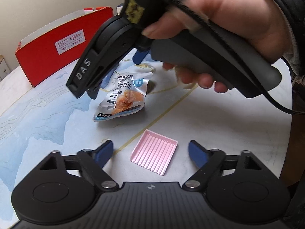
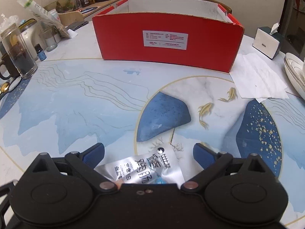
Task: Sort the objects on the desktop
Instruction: 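Grasp the pink tray with the left tool while the right tool grasps the sausage pouch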
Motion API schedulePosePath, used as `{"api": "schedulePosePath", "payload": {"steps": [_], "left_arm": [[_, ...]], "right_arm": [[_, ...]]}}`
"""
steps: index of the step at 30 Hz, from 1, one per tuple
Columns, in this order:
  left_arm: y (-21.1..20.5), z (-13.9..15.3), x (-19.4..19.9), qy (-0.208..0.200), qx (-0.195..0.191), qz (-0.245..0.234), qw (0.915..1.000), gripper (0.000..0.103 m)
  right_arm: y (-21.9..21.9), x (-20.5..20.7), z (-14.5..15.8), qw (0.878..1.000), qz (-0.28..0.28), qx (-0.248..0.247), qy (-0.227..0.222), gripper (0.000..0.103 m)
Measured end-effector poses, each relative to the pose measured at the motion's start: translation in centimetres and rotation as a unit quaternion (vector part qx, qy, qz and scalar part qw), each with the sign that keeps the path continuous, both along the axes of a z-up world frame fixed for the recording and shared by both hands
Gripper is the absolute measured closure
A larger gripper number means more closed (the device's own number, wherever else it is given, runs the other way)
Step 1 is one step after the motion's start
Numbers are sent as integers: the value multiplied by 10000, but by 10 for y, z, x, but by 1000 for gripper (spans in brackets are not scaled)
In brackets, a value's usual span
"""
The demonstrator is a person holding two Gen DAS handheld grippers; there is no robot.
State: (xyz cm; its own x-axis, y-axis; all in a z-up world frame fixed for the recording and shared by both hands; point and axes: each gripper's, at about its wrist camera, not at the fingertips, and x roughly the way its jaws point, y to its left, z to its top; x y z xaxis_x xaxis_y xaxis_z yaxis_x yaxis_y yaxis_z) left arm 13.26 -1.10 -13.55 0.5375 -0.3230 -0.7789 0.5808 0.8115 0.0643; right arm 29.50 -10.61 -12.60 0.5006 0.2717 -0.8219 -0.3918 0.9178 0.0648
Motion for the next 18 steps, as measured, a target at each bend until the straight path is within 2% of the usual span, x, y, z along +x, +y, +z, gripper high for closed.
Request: {"api": "schedulePosePath", "payload": {"steps": [5, 10, 14, 18], "left_arm": [[2, -1, 1, 45, -83, -80, 9999, 31], [1, -1, 2, 73, -94, -107, 9999, 33], [2, -1, 2, 139, -164, -51, 9998, 36], [0, 0, 1, 121, -177, -105, 9997, 47]], "right_arm": [[5, -3, -7, 9998, 96, -178, -6, 3], [-7, -9, -16, 9996, 167, -197, 151, 3], [-21, -18, -18, 9988, 366, -305, 94, 1], [-36, -21, -17, 9985, 428, -308, 126, 2]]}}
